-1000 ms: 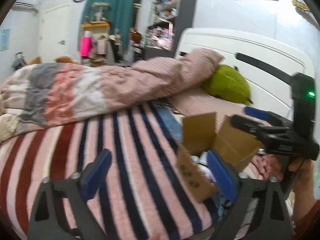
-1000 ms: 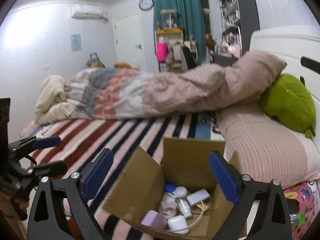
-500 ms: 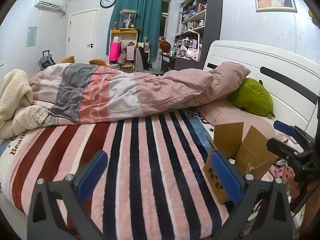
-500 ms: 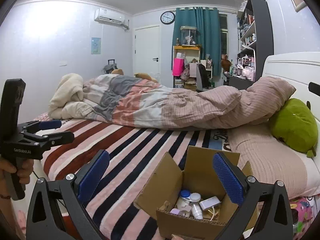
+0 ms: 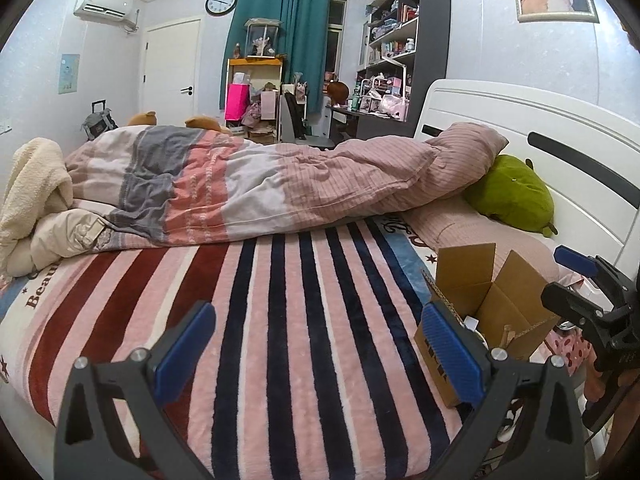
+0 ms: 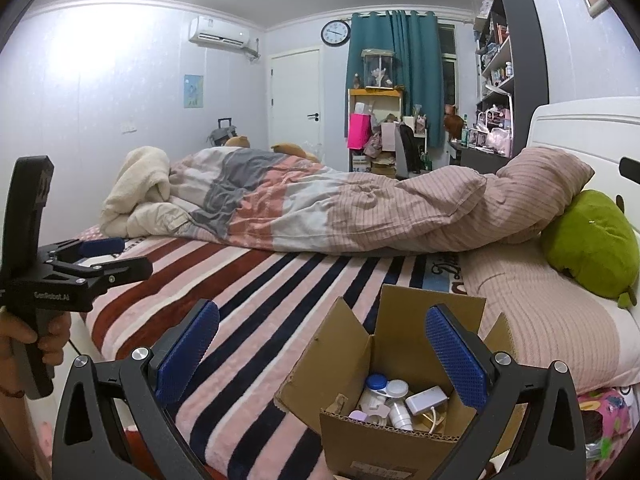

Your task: Organize rigid objects

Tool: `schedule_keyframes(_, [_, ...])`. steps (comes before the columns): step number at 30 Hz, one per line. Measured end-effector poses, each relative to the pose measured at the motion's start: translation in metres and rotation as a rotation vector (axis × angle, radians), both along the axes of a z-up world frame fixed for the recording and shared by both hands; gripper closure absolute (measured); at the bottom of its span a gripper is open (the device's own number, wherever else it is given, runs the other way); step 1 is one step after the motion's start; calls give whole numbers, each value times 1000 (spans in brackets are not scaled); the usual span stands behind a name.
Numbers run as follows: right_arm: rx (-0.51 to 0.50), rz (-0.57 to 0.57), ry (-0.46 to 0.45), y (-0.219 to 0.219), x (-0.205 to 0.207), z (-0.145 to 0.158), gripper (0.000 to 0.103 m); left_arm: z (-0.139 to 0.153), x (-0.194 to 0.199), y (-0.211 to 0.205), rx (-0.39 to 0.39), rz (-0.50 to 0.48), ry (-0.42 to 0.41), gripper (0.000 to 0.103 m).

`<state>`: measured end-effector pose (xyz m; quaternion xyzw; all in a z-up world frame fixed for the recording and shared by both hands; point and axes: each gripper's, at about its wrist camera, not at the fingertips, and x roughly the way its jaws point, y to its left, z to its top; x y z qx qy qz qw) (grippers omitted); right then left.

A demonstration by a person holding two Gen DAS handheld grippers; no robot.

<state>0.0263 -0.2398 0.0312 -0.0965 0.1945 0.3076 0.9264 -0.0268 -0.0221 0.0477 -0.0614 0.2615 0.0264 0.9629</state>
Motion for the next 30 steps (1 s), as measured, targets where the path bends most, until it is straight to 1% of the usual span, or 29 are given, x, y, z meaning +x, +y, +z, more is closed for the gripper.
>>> schedule_keyframes(30, [3,0,9,3,-4,-4,0,-1,0,2,4,15,4,1])
